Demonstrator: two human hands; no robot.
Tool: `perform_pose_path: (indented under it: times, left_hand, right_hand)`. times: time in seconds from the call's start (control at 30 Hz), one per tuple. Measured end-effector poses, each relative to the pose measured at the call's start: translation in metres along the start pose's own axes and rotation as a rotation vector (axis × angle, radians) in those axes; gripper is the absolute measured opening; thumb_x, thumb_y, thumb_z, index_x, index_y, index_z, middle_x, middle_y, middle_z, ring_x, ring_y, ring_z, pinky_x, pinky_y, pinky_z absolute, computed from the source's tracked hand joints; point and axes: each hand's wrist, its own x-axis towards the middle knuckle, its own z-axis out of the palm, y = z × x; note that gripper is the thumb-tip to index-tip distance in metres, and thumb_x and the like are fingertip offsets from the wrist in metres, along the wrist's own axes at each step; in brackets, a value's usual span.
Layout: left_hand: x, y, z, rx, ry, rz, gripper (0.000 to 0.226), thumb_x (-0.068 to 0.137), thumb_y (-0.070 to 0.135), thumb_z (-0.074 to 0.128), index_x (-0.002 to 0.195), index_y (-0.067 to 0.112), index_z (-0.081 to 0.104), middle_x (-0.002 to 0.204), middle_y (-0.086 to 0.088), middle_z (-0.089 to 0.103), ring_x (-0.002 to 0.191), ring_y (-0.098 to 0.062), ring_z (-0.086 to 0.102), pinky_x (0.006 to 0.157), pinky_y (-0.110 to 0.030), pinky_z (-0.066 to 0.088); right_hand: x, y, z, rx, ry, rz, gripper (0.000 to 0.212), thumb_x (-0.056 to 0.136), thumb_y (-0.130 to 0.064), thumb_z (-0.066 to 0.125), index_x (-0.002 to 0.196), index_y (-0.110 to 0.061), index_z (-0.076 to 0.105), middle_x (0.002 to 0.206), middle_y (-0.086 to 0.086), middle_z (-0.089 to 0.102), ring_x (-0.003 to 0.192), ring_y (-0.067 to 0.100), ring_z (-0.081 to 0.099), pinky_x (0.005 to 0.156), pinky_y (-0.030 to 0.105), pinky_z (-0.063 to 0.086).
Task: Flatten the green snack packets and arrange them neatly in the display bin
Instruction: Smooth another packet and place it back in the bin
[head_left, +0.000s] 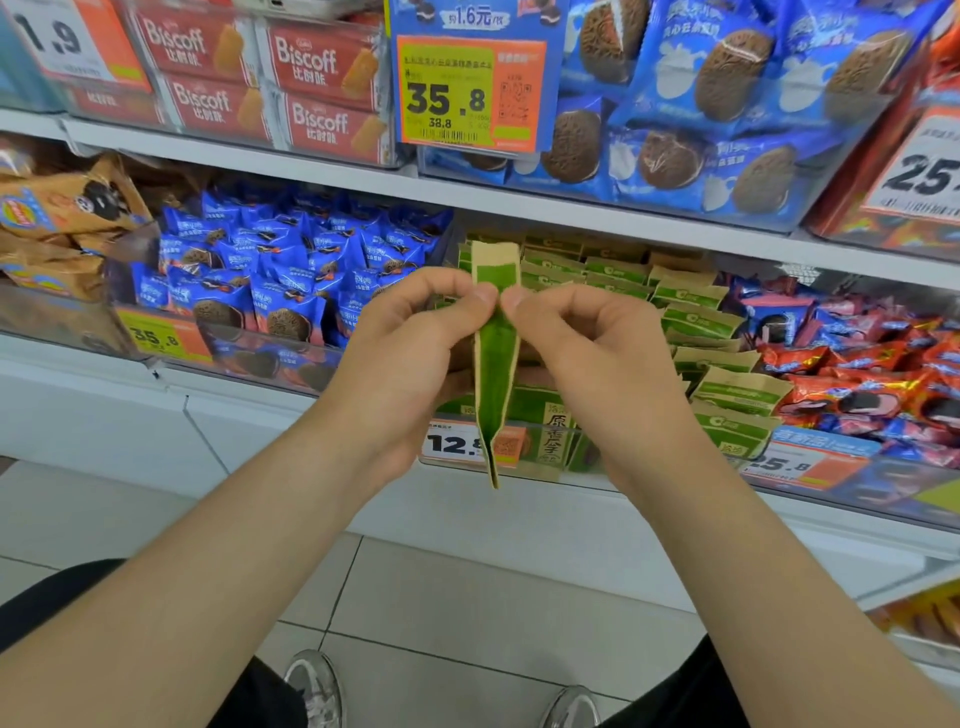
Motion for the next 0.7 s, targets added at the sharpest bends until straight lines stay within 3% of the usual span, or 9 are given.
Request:
perform_pose_path:
  times: [0.07,0.2,0.3,0.37,0.43,0.5,0.6,0.7]
  left_hand:
    - [0.002,0.001,-0.001,-0.021,0.059,0.019,0.004,0.104,0.018,0.065,0.101,0.015,0.064,0.098,-0.013,0.072,0.077,-0.021,0.067,0.067,-0.035,0.056]
    - [0.008,0.0,-0.005,-0.075,0.182,0.031,0.018,0.107,0.024,0.062,0.092,0.015,0.059,0.084,-0.006,0.07,0.072,-0.017,0.067,0.067,-0.036,0.055]
    - [0.009,-0.002,-0.007,-0.05,0.155,0.028,0.032,0.105,0.03,0.066,0.105,-0.001,0.061,0.087,-0.006,0.075,0.086,-0.022,0.076,0.081,-0.036,0.064]
    - [0.008,-0.003,-0.008,0.06,0.126,0.023,0.05,0.1,0.035,0.073,0.109,-0.013,0.061,0.097,-0.008,0.079,0.102,-0.022,0.078,0.092,-0.04,0.064]
    - [0.004,-0.004,-0.007,0.165,0.101,0.043,0.047,0.097,0.034,0.076,0.103,-0.012,0.069,0.099,-0.011,0.08,0.103,-0.02,0.079,0.09,-0.038,0.065]
    - [0.0,-0.006,-0.005,0.247,0.093,0.076,0.038,0.094,0.032,0.078,0.09,-0.005,0.076,0.095,-0.017,0.079,0.1,-0.025,0.079,0.09,-0.039,0.065]
    - [-0.003,-0.008,-0.006,0.42,0.039,0.156,0.027,0.089,0.034,0.077,0.08,0.009,0.082,0.091,-0.021,0.078,0.098,-0.039,0.076,0.096,-0.055,0.062]
    - [-0.004,-0.007,-0.006,0.421,-0.045,0.175,0.017,0.099,0.017,0.073,0.084,0.014,0.083,0.094,-0.01,0.081,0.095,-0.029,0.079,0.095,-0.047,0.063]
  right_hand:
    - [-0.004,-0.005,0.001,-0.097,-0.09,0.047,0.017,0.092,-0.036,0.08,0.091,-0.02,0.076,0.092,0.003,0.079,0.089,0.021,0.076,0.084,0.047,0.065]
    - [-0.009,-0.009,0.005,-0.206,-0.259,0.22,0.034,0.085,-0.047,0.082,0.106,-0.028,0.064,0.095,0.001,0.079,0.081,0.012,0.074,0.08,0.042,0.062]
    - [-0.008,-0.011,0.007,-0.113,-0.163,0.16,0.028,0.095,-0.041,0.074,0.101,-0.015,0.066,0.082,0.009,0.078,0.068,0.02,0.068,0.075,0.047,0.061]
    - [-0.005,-0.007,0.005,-0.127,-0.043,0.058,0.032,0.101,-0.043,0.067,0.094,-0.012,0.068,0.061,-0.002,0.067,0.055,0.011,0.055,0.053,0.032,0.05]
    - [-0.003,-0.003,0.005,-0.172,0.017,-0.011,0.035,0.105,-0.044,0.061,0.086,-0.015,0.066,0.051,-0.011,0.052,0.048,0.007,0.044,0.05,0.026,0.038]
    - [-0.003,0.001,0.006,-0.16,0.047,-0.018,0.036,0.106,-0.043,0.06,0.084,-0.016,0.064,0.053,-0.008,0.053,0.05,0.012,0.047,0.053,0.034,0.042]
    - [-0.004,0.005,0.009,-0.097,0.101,-0.017,0.043,0.106,-0.044,0.061,0.083,-0.008,0.066,0.07,0.014,0.066,0.066,0.036,0.063,0.07,0.057,0.059]
    - [-0.002,0.008,0.008,-0.024,0.103,0.054,0.05,0.105,-0.046,0.062,0.085,-0.002,0.071,0.084,0.029,0.068,0.075,0.042,0.063,0.078,0.067,0.055]
